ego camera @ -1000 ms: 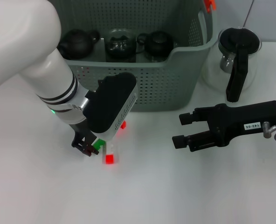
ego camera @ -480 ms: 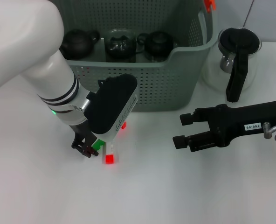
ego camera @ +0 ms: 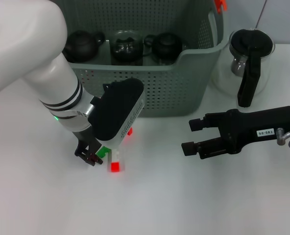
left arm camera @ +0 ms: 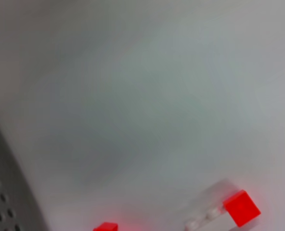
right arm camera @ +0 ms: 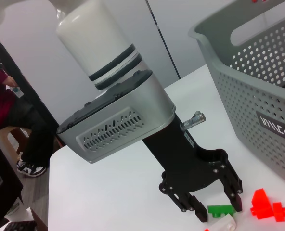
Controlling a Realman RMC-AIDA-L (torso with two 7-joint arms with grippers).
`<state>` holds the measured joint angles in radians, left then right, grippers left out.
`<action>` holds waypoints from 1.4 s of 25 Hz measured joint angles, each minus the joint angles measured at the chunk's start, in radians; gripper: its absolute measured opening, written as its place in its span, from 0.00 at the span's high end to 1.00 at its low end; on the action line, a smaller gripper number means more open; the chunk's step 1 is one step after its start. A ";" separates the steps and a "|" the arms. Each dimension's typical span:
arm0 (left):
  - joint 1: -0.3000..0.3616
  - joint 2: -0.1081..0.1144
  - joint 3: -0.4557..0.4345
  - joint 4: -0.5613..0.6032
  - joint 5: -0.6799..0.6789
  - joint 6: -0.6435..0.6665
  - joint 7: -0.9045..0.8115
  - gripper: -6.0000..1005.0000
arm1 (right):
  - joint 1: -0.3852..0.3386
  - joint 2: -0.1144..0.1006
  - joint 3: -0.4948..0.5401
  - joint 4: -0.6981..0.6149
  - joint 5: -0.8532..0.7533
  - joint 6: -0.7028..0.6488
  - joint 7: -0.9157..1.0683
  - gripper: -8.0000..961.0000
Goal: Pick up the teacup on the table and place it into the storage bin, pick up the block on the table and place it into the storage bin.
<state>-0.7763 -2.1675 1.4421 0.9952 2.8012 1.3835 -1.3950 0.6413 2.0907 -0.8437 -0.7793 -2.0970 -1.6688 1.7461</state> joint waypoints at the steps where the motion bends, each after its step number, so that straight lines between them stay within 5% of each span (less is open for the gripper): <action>1: 0.000 0.000 0.001 -0.001 0.000 -0.001 0.000 0.47 | 0.000 0.000 0.000 0.000 0.000 0.000 0.000 0.04; 30: -0.027 -0.001 -0.004 -0.038 0.021 -0.009 -0.011 0.50 | -0.005 0.000 0.000 0.000 0.000 0.008 0.000 0.04; 35: -0.032 -0.002 -0.005 -0.038 0.020 -0.008 -0.026 0.57 | -0.004 0.000 0.000 0.000 0.000 0.008 0.000 0.04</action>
<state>-0.8080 -2.1691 1.4368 0.9575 2.8208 1.3753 -1.4207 0.6370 2.0908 -0.8437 -0.7793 -2.0970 -1.6612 1.7463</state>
